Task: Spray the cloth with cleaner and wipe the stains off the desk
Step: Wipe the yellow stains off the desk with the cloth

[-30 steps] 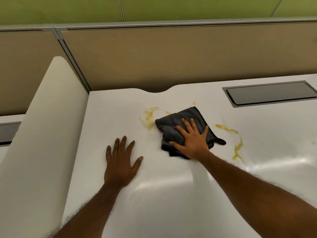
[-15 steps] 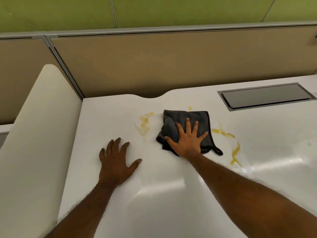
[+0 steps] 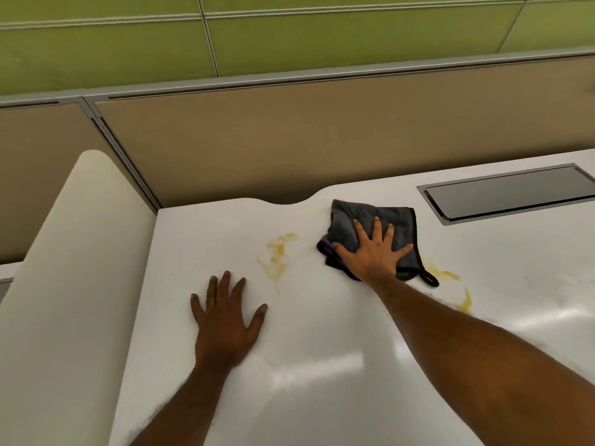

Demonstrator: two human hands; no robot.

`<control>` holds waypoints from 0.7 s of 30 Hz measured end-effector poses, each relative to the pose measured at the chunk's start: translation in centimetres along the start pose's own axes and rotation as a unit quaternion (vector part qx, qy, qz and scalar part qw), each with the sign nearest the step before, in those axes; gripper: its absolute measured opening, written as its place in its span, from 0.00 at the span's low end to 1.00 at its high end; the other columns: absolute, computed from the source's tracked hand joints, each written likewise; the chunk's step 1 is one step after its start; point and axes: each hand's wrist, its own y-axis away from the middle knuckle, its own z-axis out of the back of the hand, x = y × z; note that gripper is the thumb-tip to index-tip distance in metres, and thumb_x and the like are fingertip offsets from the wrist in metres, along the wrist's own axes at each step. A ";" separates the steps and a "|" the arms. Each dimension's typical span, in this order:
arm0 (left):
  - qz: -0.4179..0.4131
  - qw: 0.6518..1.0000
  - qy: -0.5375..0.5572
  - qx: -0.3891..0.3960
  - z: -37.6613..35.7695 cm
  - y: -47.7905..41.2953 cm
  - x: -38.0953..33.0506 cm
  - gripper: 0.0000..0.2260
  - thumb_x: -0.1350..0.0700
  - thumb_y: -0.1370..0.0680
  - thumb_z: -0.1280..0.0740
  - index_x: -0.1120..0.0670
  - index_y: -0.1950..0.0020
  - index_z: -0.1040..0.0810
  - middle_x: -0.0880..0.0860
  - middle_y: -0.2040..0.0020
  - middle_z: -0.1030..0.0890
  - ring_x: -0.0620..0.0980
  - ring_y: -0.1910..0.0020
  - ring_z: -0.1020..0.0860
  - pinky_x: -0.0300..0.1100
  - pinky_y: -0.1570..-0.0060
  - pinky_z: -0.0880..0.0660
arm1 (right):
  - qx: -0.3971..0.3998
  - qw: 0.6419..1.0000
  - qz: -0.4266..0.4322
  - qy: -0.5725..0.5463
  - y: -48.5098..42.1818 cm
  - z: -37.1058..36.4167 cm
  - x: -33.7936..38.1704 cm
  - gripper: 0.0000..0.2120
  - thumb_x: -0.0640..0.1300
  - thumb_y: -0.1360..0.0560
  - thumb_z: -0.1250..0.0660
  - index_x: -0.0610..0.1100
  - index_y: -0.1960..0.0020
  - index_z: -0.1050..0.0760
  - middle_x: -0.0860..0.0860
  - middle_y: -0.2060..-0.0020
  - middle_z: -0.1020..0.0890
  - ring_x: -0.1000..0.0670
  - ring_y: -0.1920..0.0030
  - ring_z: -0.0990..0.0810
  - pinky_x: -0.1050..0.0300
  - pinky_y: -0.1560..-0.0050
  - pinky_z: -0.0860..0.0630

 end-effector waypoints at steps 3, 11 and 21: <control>0.001 1.000 0.003 0.002 0.3 0.0 -0.2 0.34 0.32 0.25 0.53 0.49 0.25 0.35 0.53 0.21 0.40 0.55 0.21 0.47 0.62 0.26 0.53 | -0.006 0.990 0.141 0.023 0.1 -0.4 0.3 0.36 0.74 0.27 0.51 0.60 0.23 0.48 0.51 0.21 0.50 0.41 0.22 0.55 0.24 0.32 0.61; 0.000 1.000 0.008 -0.014 -0.1 0.1 -0.1 0.32 0.34 0.23 0.51 0.50 0.26 0.33 0.54 0.22 0.38 0.55 0.21 0.45 0.63 0.25 0.52 | -0.034 0.998 0.058 0.008 -3.0 -0.2 -0.3 0.32 0.67 0.25 0.49 0.58 0.23 0.49 0.49 0.21 0.50 0.41 0.22 0.55 0.21 0.33 0.57; 0.002 1.000 0.012 -0.009 0.3 0.2 0.2 0.31 0.34 0.23 0.54 0.47 0.24 0.35 0.51 0.21 0.41 0.53 0.21 0.47 0.61 0.25 0.53 | -0.031 0.960 0.273 -0.045 -1.5 -1.3 6.2 0.28 0.62 0.29 0.41 0.58 0.30 0.33 0.51 0.26 0.36 0.47 0.23 0.46 0.25 0.31 0.53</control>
